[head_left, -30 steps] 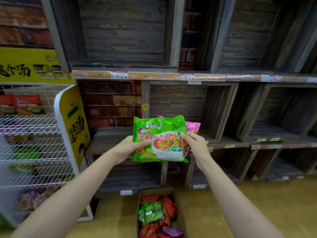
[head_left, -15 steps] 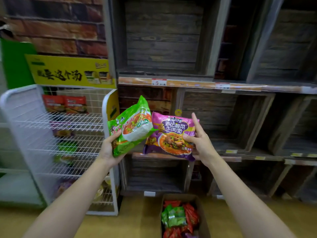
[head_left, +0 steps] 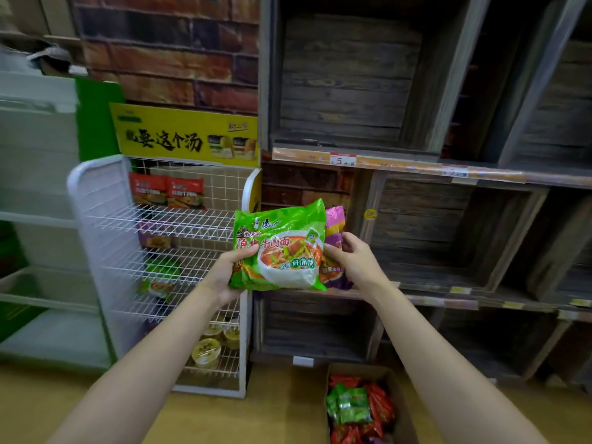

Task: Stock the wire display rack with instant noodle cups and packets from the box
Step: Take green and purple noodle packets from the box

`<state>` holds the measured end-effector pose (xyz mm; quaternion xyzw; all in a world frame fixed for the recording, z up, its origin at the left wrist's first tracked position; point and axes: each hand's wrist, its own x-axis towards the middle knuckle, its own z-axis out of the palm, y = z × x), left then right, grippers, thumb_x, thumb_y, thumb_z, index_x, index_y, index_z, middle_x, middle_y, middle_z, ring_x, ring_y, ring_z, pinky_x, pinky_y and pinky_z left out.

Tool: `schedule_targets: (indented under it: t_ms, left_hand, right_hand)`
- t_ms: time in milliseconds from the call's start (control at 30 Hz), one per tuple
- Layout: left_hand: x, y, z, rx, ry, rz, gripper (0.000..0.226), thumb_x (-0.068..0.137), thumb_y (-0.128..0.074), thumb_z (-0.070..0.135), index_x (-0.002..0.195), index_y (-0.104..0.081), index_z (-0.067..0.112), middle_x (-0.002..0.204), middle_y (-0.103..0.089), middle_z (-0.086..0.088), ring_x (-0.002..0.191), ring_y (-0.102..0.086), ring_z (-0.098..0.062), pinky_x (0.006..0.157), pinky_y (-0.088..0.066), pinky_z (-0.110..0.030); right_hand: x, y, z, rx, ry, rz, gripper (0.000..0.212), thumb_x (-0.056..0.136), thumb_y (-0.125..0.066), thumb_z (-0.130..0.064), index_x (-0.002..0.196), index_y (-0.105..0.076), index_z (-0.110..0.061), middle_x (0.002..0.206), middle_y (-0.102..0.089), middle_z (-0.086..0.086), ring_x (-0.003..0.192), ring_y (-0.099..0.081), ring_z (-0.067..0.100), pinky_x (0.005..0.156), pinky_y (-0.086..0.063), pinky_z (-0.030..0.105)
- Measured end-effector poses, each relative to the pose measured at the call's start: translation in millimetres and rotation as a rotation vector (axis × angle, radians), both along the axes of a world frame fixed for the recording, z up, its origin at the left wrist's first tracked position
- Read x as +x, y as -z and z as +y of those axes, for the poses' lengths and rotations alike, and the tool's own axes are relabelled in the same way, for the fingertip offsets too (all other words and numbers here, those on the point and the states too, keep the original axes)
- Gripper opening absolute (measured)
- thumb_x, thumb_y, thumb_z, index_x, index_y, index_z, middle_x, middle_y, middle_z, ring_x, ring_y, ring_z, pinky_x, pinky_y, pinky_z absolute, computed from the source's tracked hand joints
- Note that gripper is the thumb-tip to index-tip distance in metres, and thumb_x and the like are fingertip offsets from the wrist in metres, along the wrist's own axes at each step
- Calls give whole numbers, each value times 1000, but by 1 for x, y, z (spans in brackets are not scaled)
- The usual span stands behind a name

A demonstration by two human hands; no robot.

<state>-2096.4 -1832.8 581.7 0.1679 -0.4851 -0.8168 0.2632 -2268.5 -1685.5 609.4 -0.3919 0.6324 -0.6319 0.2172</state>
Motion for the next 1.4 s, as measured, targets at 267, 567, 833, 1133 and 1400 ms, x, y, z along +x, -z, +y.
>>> schedule_targets:
  t_ms: [267, 567, 833, 1133, 1400]
  left_hand:
    - [59, 5, -38, -78, -147, -52, 19, 91, -50, 17, 96, -66, 8, 80, -74, -5, 68, -71, -19, 58, -57, -26]
    - [111, 33, -79, -49, -308, -131, 20, 82, -59, 24, 95, -69, 12, 88, -73, -7, 78, -69, -25, 76, -54, -35]
    - [151, 38, -148, -22, -446, -252, 50, 66, -76, 25, 110, -65, 3, 109, -68, -20, 89, -67, -32, 86, -54, -47]
    - [171, 3, -264, -88, -769, -339, 39, 77, -72, 13, 113, -61, 0, 95, -73, -15, 86, -70, -32, 84, -54, -50]
    - [148, 25, -319, -82, -805, -389, 30, 80, -70, 11, 107, -64, 1, 91, -73, -13, 83, -68, -29, 87, -53, -48]
  right_hand:
    - [44, 28, -52, 174, 83, 32, 26, 81, -72, -28, 73, -51, -16, 77, -64, 6, 71, -61, 23, 54, -47, 34]
    - [78, 46, -124, 300, -193, -244, 40, 77, -73, -41, 102, -52, -17, 100, -68, 3, 88, -66, 21, 82, -52, 42]
    - [99, 67, -232, 283, -409, -349, 8, 86, -65, -9, 93, -67, -10, 75, -74, 4, 63, -70, 15, 68, -58, 32]
    - [75, 47, -332, 241, -338, -415, 8, 82, -71, -11, 86, -64, -10, 64, -72, 0, 63, -68, 17, 50, -52, 22]
    - [58, 49, -392, 289, -377, -372, 11, 84, -68, -12, 93, -61, -11, 89, -67, 7, 79, -64, 21, 57, -48, 28]
